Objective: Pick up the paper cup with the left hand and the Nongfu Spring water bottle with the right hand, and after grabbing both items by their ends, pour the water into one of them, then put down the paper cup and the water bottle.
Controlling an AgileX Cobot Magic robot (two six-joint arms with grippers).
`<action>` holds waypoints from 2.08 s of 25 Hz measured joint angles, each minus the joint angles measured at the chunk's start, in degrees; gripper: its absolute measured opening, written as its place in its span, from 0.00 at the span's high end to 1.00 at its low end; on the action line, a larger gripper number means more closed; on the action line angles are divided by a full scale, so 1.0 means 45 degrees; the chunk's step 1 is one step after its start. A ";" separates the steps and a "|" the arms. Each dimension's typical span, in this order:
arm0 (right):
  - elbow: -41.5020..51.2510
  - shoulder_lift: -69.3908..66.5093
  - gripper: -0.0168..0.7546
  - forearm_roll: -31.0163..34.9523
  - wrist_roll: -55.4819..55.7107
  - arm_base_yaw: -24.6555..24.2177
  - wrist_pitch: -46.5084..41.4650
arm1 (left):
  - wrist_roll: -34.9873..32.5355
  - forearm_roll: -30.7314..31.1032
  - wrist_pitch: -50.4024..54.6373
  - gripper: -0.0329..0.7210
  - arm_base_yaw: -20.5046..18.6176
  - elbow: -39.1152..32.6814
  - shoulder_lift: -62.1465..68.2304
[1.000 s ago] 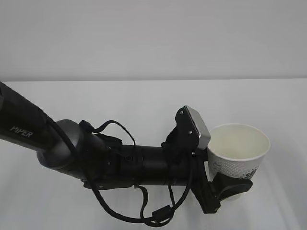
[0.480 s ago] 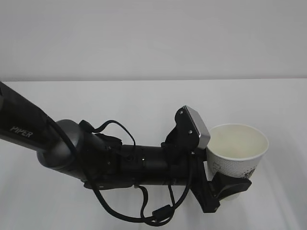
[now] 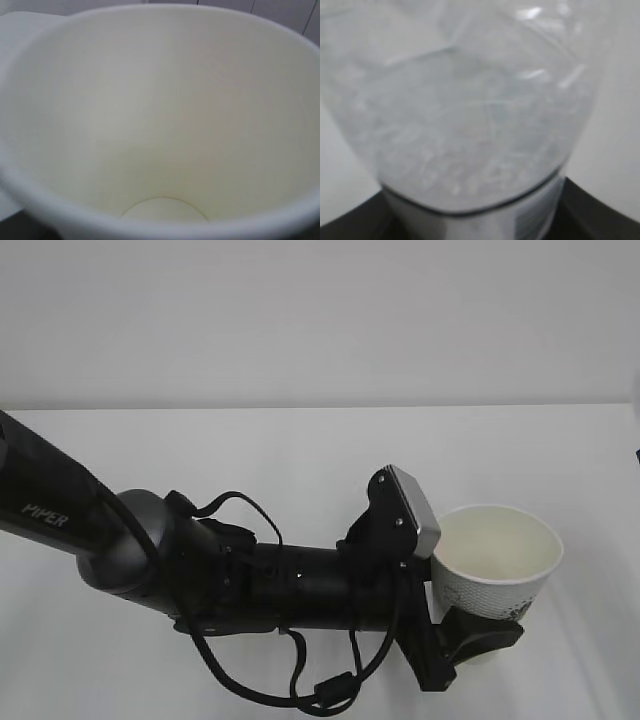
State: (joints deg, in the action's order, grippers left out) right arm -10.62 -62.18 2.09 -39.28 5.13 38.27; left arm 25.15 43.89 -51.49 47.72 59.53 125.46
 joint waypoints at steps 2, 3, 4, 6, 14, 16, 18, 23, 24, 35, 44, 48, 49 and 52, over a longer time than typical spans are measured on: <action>0.0000 0.0000 0.41 0.0056 -0.0291 0.0000 0.0017 | 0.0000 0.0069 -0.0024 0.23 0.0000 0.0000 0.0000; 0.0000 0.0000 0.41 0.0128 -0.0387 0.0000 0.0029 | 0.0000 0.0099 -0.0085 0.23 0.0000 0.0000 0.0000; 0.0000 0.0000 0.41 0.0197 -0.0506 0.0000 0.0029 | 0.0000 0.0131 -0.0231 0.23 0.0000 0.0000 0.0000; 0.0000 0.0000 0.41 0.0310 -0.0984 0.0000 0.0029 | -0.0004 0.0127 -0.0433 0.23 0.0000 0.0000 0.0000; 0.0000 0.0000 0.41 0.0340 -0.1937 0.0000 0.0049 | -0.0027 0.0776 -0.0532 0.23 0.0000 0.0000 -0.0118; 0.0000 0.0000 0.41 0.0369 -0.2024 0.0000 0.0049 | -0.0027 0.0802 -0.0594 0.23 0.0000 0.0000 -0.0170; 0.0000 0.0000 0.41 0.0369 -0.2078 0.0000 0.0049 | -0.0027 0.0802 -0.0612 0.23 0.0000 0.0000 -0.0195; 0.0000 0.0000 0.41 0.0369 -0.2078 0.0000 0.0049 | -0.0027 0.0802 -0.0776 0.23 0.0000 0.0000 -0.0195; 0.0000 0.0000 0.41 0.0369 -0.2078 0.0000 0.0049 | -0.0027 0.0811 -0.0797 0.23 0.0000 0.0000 -0.0219; 0.0000 0.0000 0.41 0.0567 -0.2078 0.0000 0.0049 | -0.0027 0.0811 -0.0897 0.23 0.0000 0.0000 -0.0219; 0.0000 0.0000 0.41 0.0664 -0.3514 0.0000 0.0049 | -0.0027 0.1222 -0.0897 0.23 0.0000 0.0000 -0.0219; 0.0000 -0.0113 0.41 0.0956 -0.4395 0.0000 0.0049 | -0.0027 0.1346 -0.0926 0.23 0.0000 0.0000 -0.0219; 0.0000 -0.0216 0.41 0.0989 -0.4556 0.0000 0.0049 | -0.0027 0.1441 -0.0983 0.23 0.0000 0.0000 -0.0219; 0.0000 -0.0610 0.41 0.1042 -0.4926 0.0000 0.0058 | -0.0027 0.1665 -0.1198 0.23 0.0000 0.0000 -0.0219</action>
State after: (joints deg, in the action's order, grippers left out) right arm -10.62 -64.93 6.78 -61.45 5.13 38.53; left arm 25.03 51.39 -56.89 47.72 59.53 124.47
